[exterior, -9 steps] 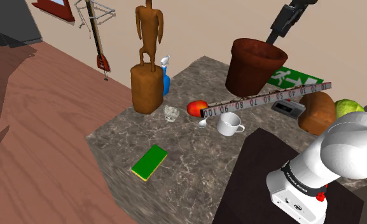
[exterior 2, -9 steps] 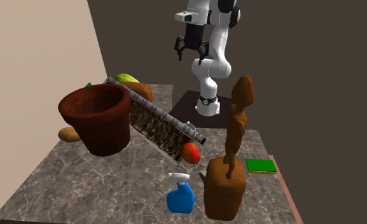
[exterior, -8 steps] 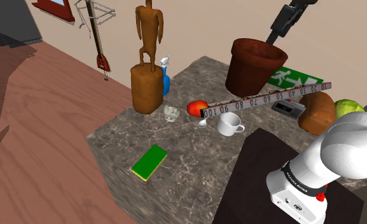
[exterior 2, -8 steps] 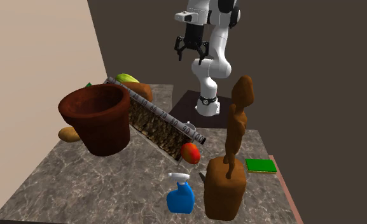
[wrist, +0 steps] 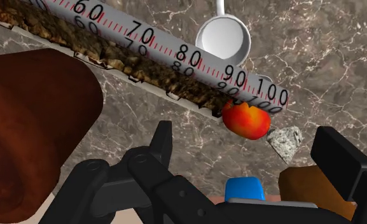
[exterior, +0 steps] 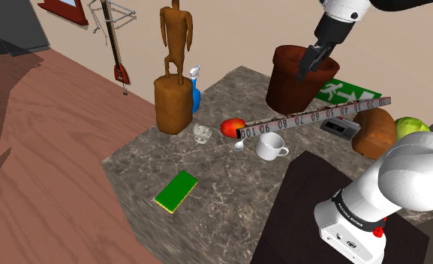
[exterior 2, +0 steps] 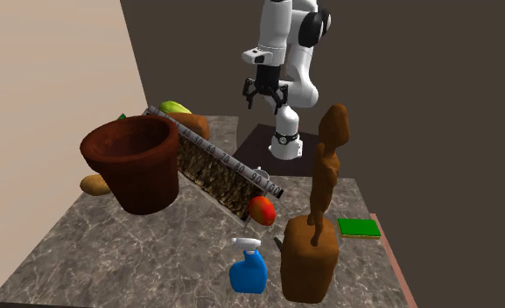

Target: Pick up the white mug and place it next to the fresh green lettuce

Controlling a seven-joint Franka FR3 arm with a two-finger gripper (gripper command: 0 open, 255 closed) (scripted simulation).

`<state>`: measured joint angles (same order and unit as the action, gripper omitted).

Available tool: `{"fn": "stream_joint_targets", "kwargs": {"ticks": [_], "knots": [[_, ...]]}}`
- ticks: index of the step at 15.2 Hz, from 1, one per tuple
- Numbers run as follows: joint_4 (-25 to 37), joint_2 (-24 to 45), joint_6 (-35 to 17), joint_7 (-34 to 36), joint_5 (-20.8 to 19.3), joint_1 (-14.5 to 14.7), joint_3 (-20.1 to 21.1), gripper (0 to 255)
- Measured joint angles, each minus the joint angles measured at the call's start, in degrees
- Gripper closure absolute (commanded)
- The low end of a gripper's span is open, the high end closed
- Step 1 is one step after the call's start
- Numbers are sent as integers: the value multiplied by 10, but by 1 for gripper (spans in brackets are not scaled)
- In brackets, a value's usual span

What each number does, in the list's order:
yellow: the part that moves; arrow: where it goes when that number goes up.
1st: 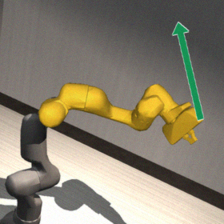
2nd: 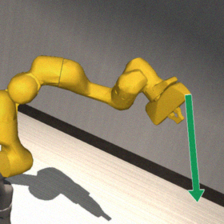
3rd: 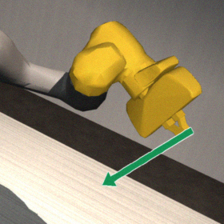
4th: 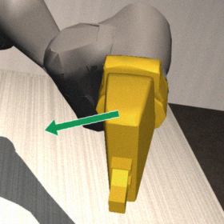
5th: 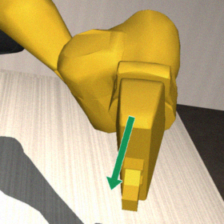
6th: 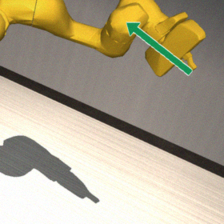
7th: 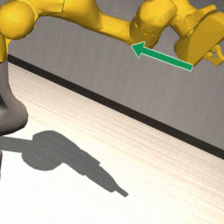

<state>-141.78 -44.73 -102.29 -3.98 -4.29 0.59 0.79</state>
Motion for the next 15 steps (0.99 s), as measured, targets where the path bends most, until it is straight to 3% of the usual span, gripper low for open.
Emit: {"fn": "stream_joint_targets", "kwargs": {"ticks": [7,15], "knots": [[-110,38,-127,23,6,1,6,0],[-196,136,-288,61,16,8,25,0]]}}
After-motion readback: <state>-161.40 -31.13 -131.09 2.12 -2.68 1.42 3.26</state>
